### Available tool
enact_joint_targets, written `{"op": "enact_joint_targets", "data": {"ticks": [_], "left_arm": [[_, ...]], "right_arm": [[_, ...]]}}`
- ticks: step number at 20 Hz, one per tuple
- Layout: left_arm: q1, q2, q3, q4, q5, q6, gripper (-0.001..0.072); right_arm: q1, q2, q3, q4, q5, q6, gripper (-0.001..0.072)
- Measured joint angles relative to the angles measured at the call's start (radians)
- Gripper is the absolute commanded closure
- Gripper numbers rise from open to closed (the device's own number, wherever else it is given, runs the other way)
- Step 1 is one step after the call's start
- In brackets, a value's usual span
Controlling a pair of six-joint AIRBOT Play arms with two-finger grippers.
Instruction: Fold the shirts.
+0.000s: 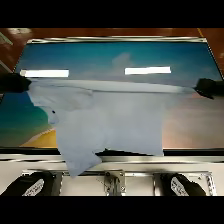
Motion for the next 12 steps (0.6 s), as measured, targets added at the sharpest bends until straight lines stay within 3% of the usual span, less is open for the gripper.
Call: {"op": "enact_joint_targets", "data": {"ticks": [7, 12], "left_arm": [[0.003, -0.318, -0.036, -0.074, 0.397, -0.001, 0.0674], [0.043, -0.498, -0.039, -0.095, 0.591, -0.033, 0.0674]], "right_arm": [[0.235, -0.346, -0.025, 0.037, -0.607, -0.010, 0.0657], [0.272, -0.486, -0.027, 0.059, -0.786, 0.026, 0.0657]]}}
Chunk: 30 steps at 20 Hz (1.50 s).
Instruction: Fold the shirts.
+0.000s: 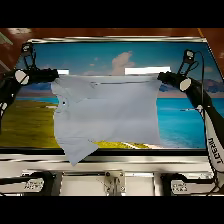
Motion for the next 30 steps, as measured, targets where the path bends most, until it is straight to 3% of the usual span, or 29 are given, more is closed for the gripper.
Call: {"op": "enact_joint_targets", "data": {"ticks": [4, 7, 13, 19, 28, 29, 30], "left_arm": [[0.027, -0.100, 0.000, -0.029, 0.040, -0.064, 0.0674], [0.034, -0.134, 0.000, -0.040, 0.011, -0.042, 0.0673], [0.043, -0.149, -0.001, -0.037, -0.312, 0.101, 0.0674], [0.045, -0.181, -0.012, -0.005, -0.572, 0.123, 0.0674], [0.058, -0.224, -0.013, 0.003, -0.624, 0.092, 0.0673], [0.059, -0.224, -0.013, 0.003, -0.623, 0.090, 0.0673], [0.060, -0.225, -0.013, 0.003, -0.619, 0.087, 0.0659]], "right_arm": [[0.007, -0.061, 0.000, 0.016, 0.005, 0.060, 0.0656], [0.009, -0.084, 0.000, 0.024, 0.047, 0.081, 0.0657], [0.010, -0.097, 0.000, 0.017, 0.256, 0.097, 0.0657], [0.010, -0.101, 0.000, -0.095, 0.432, 0.182, 0.0656], [0.011, -0.138, 0.000, -0.198, 0.504, 0.275, 0.0656], [0.011, -0.145, 0.000, -0.198, 0.506, 0.280, 0.0640], [0.011, -0.150, 0.000, -0.196, 0.506, 0.285, 0.0574]]}}
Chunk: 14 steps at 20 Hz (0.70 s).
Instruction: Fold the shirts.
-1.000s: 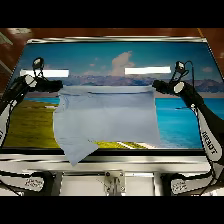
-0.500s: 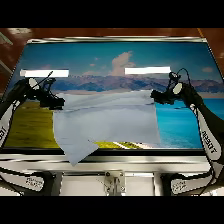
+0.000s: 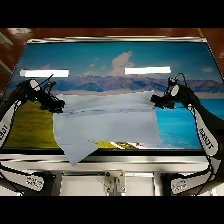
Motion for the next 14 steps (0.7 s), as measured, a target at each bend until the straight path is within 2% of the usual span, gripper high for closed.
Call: {"op": "enact_joint_targets", "data": {"ticks": [1, 2, 3, 5, 8, 11, 14], "left_arm": [[0.001, 0.000, 0.000, 0.000, 0.005, 0.000, 0.0543], [0.001, 0.000, 0.000, 0.001, 0.008, -0.001, 0.0354], [0.003, 0.000, 0.000, 0.006, 0.009, -0.002, 0.0263], [0.012, 0.012, 0.001, 0.005, -0.002, -0.003, 0.0246], [0.054, 0.064, 0.000, 0.002, -0.067, -0.006, 0.0055], [0.132, 0.154, -0.041, -0.014, -0.150, -0.006, 0.0053], [0.232, 0.286, -0.221, -0.066, -0.188, 0.010, 0.0053]], "right_arm": [[0.000, -0.003, 0.000, 0.003, 0.001, 0.002, 0.0367], [0.000, -0.006, 0.000, 0.007, 0.005, 0.004, 0.0147], [-0.002, -0.004, 0.001, 0.019, 0.008, 0.005, 0.0122], [-0.002, 0.013, -0.002, 0.020, 0.047, -0.011, 0.0122], [-0.006, 0.093, -0.001, -0.050, 0.137, -0.062, 0.0122], [-0.067, 0.182, -0.001, -0.154, 0.286, -0.111, 0.0122], [-0.196, 0.245, -0.024, -0.113, 0.432, -0.192, 0.0122]]}}
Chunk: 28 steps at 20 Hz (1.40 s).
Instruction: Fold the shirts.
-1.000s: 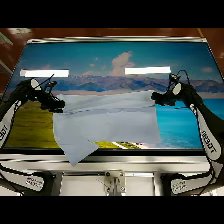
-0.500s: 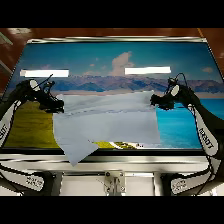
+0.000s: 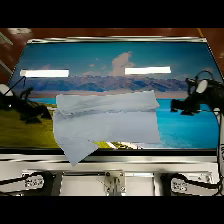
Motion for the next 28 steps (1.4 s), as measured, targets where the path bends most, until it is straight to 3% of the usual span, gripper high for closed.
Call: {"op": "enact_joint_targets", "data": {"ticks": [7, 16, 21, 24, 26, 28], "left_arm": [[0.134, 0.205, -0.505, -0.220, 0.136, 0.090, 0.0056], [0.136, 0.231, -0.654, -0.353, 0.240, 0.134, 0.0071], [0.087, 0.199, -0.668, -0.409, 0.278, 0.145, 0.0260], [0.044, 0.165, -0.672, -0.405, 0.304, 0.157, 0.0644], [0.032, 0.154, -0.673, -0.407, 0.301, 0.176, 0.0673], [0.035, 0.148, -0.673, -0.409, 0.283, 0.195, 0.0673]], "right_arm": [[-0.212, 0.066, -0.093, 0.234, 0.120, -0.114, 0.0122], [-0.240, 0.074, -0.108, 0.280, 0.124, -0.125, 0.0123], [-0.240, 0.074, -0.109, 0.283, 0.119, -0.099, 0.0124], [-0.240, 0.074, -0.113, 0.283, 0.119, -0.088, 0.0123], [-0.240, 0.074, -0.135, 0.283, 0.122, -0.084, 0.0123], [-0.240, 0.074, -0.186, 0.286, 0.125, -0.087, 0.0042]]}}
